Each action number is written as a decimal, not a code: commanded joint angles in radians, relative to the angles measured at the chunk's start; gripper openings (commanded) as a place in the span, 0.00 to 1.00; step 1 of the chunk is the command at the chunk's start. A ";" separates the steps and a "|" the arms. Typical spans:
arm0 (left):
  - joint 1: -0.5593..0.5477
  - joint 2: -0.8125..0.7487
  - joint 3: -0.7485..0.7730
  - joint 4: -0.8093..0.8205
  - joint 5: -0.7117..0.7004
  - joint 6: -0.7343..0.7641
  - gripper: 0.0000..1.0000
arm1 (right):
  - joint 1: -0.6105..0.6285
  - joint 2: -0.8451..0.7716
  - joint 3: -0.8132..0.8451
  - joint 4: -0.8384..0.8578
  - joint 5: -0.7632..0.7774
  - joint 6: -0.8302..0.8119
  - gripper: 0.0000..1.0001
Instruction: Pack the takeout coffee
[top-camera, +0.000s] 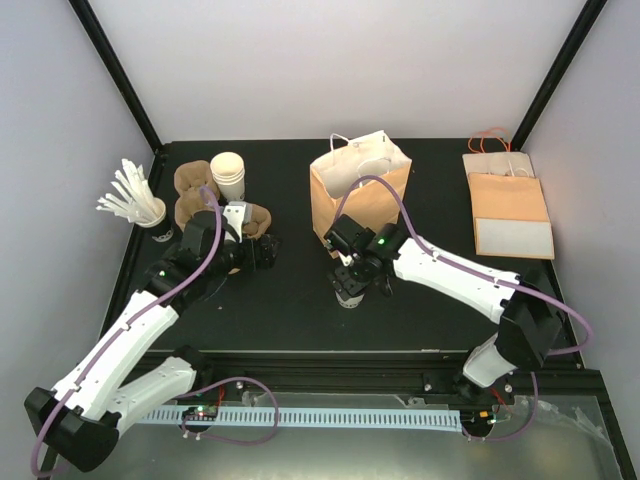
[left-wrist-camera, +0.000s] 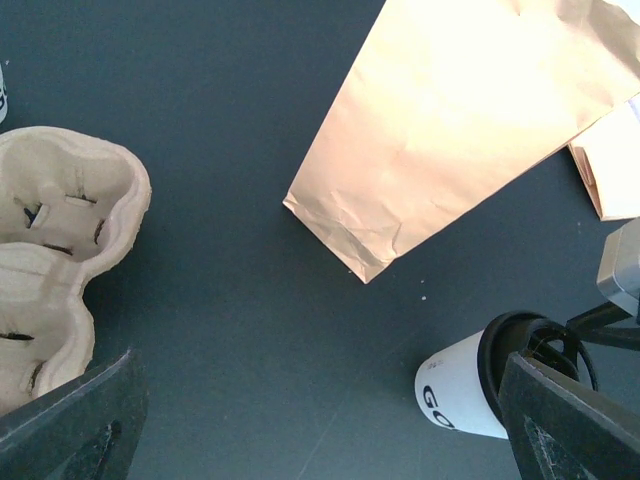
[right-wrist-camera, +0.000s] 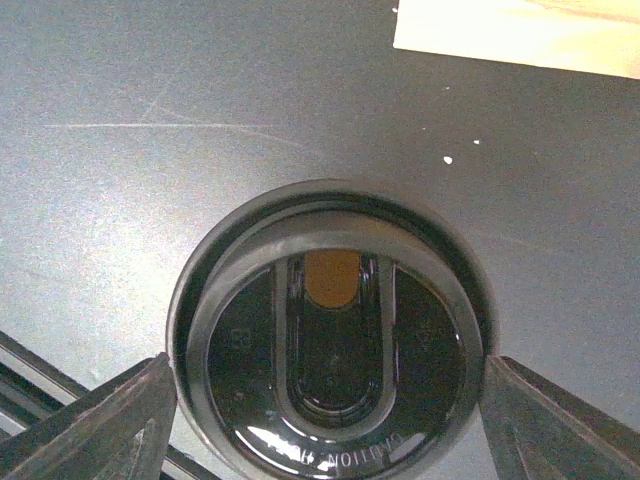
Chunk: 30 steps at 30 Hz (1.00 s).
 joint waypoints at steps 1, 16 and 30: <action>0.010 0.004 0.033 -0.009 0.005 0.016 0.99 | 0.008 0.020 0.027 0.000 0.010 0.000 0.84; 0.013 0.003 0.041 -0.020 0.009 0.023 0.99 | 0.025 0.055 0.074 -0.044 0.093 0.005 0.71; 0.075 0.146 0.206 0.016 0.152 0.079 0.99 | 0.023 -0.202 0.213 -0.090 0.068 0.012 0.67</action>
